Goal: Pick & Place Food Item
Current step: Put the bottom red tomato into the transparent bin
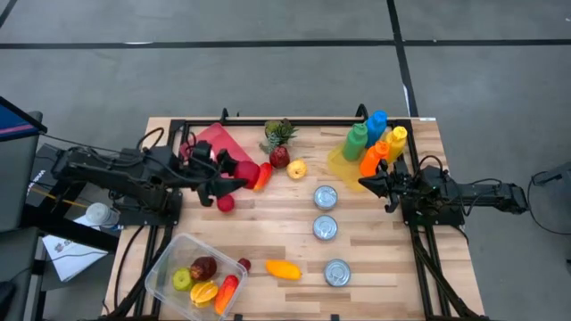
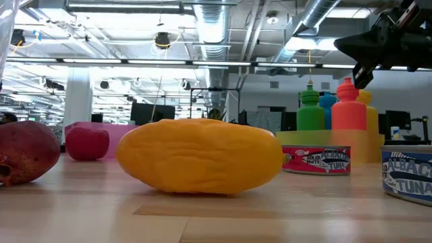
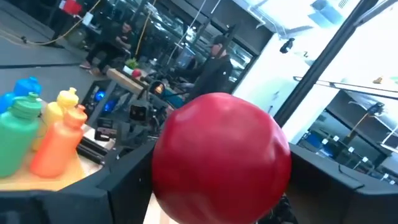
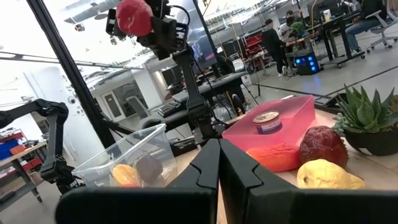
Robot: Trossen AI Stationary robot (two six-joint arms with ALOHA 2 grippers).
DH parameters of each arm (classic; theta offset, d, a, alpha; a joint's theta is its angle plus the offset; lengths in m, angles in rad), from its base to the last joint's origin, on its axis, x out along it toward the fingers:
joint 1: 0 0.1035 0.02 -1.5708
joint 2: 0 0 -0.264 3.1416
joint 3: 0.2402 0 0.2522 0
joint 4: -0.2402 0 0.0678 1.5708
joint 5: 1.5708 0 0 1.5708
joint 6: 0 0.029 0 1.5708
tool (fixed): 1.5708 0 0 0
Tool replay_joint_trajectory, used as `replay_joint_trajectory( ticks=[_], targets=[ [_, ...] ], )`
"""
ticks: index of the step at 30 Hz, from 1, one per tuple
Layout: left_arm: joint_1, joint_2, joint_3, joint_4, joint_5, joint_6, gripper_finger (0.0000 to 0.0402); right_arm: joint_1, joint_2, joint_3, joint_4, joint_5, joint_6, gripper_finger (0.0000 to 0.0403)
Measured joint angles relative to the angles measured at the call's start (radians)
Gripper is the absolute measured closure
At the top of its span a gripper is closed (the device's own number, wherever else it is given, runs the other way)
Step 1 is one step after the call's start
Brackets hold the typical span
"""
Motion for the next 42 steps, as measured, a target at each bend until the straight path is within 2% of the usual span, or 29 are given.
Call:
replay_joint_trajectory(
  ticks=[7, 12, 18, 33, 38, 42],
  targets=[
    [0.0, 0.006, 0.0, -0.052, 0.169, -0.06, 0.0105, 0.0, 0.0, 0.0, 0.0, 0.0, 0.0, 0.0403],
    [-0.025, 0.007, 0.0, -0.252, 0.347, -0.27, 0.0104, 0.0, 0.0, 0.0, 0.0, 0.0, 0.0, 0.0403],
    [-0.137, 0.007, 0.0, -0.467, 0.454, -0.469, 0.0104, 0.0, 0.0, 0.0, 0.0, 0.0, 0.0, 0.0403],
    [-0.456, 0.007, 0.0, -0.804, 0.496, -0.753, 0.0104, 0.0, 0.0, 0.0, 0.0, 0.0, 0.0, 0.0403],
    [-0.542, 0.007, 0.0, -0.955, 0.438, -0.785, 0.0104, 0.0, 0.0, 0.0, 0.0, 0.0, 0.0, 0.0403],
    [-0.581, 0.007, 0.0, -1.027, 0.346, -0.783, 0.0104, 0.0, 0.0, 0.0, 0.0, 0.0, 0.0, 0.0403]
  ],
)
